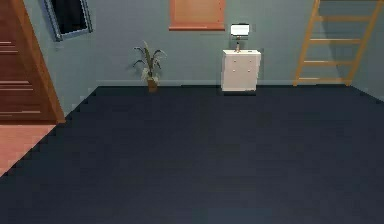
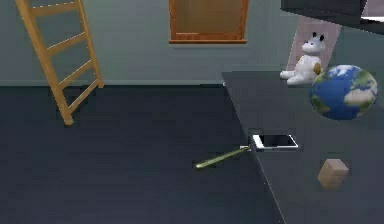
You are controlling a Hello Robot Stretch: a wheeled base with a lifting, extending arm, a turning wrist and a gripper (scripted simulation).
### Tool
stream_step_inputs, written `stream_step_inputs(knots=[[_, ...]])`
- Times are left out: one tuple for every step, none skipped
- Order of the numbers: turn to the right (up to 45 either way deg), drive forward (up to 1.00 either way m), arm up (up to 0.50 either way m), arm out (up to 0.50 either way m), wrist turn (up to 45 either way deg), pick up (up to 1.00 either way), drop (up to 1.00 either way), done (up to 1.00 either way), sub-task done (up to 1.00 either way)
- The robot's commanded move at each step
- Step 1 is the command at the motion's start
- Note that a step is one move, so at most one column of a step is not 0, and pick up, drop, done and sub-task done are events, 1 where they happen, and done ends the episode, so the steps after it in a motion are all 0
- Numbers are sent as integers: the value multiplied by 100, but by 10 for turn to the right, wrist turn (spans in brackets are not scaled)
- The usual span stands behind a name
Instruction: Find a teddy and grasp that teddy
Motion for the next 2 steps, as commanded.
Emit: stream_step_inputs(knots=[[0, 15, 0, 0, 0, 0, 0, 0, 0], [450, 0, 0, 0, 0, 0, 0, 0, 0]])
